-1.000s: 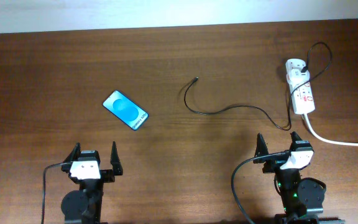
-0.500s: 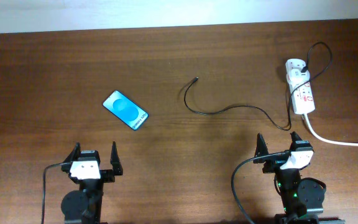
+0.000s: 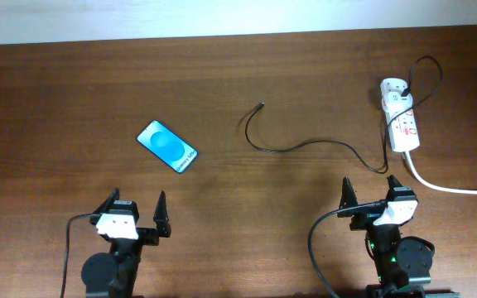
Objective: Plug charger to phone and switch on socket
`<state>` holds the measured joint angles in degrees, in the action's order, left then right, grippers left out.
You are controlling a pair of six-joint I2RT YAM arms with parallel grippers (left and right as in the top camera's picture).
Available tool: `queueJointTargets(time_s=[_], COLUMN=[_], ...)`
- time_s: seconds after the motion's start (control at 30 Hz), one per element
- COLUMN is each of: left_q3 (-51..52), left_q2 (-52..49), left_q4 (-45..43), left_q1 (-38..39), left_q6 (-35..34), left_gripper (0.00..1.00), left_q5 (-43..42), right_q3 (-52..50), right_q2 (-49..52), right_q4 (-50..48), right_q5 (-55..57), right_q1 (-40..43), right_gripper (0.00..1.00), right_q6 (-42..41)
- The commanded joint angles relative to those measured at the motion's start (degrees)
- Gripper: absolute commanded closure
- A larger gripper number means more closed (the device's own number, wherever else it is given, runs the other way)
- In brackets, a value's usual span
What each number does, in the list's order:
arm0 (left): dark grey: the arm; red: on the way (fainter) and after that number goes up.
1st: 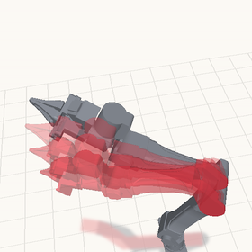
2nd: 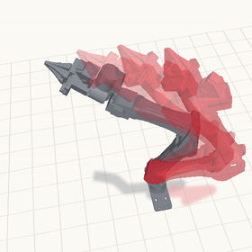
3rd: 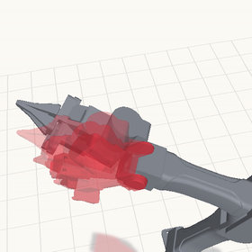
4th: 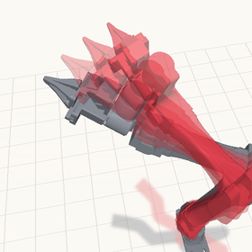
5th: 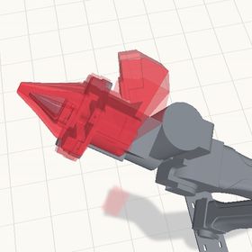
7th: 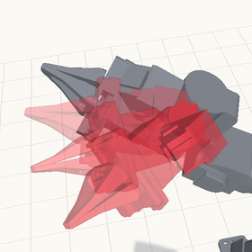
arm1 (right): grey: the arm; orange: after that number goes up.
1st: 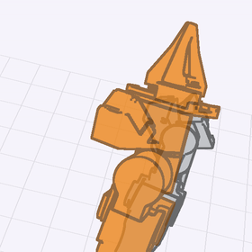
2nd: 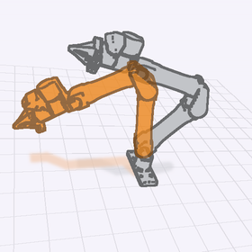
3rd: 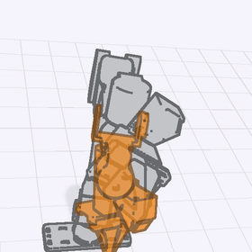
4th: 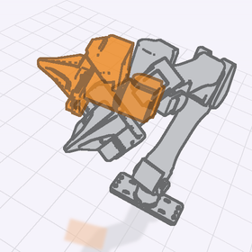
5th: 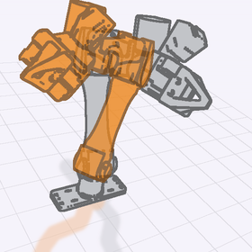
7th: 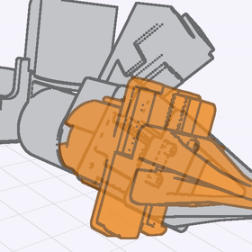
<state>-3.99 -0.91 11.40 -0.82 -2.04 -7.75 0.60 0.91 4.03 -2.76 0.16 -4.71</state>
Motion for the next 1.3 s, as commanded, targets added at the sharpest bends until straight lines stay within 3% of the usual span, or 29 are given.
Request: queueJointTargets(time_s=[0.0, 0.3, 0.73, 1.03, 1.1, 1.27], left_q3=[-5.4, -19.8, -52.4, -53.6, -53.6, -54.0], left_q2=[-1.2, -13.3, -57.3, -71.5, -72.8, -74.4], left_q4=[2.8, 10.4, 16.9, 13.5, 12.9, 13.2], left_q1=[0.2, 0.2, 4.7, 4.9, 4.9, 9.8], left_q6=[-2.4, -4.9, -5.2, -6.9, -13.3, -25.5], left_gripper=[0.01, 0.01, 0.01, 0.01, 0.01, 0.01], left_q5=[-2.2, -3.9, -6.0, -17.3, -14.1, 6.5], right_q3=[-0.3, -0.3, -0.3, -0.3, -0.3, -0.3], right_q2=[-0.5, -0.5, -0.5, -0.5, -0.5, -0.5], right_q4=[0.3, 0.3, 0.3, 0.3, 0.3, 0.3], right_q5=[0.5, 0.5, 0.5, 0.5, 0.5, 0.5], right_q1=[-0.5, -0.5, -0.5, -0.5, -0.5, -0.5], right_gripper=[0.02, 0.02, 0.02, 0.02, 0.02, 0.02], right_q6=[-0.2, -0.2, -0.2, -0.2, -0.2, -0.2])
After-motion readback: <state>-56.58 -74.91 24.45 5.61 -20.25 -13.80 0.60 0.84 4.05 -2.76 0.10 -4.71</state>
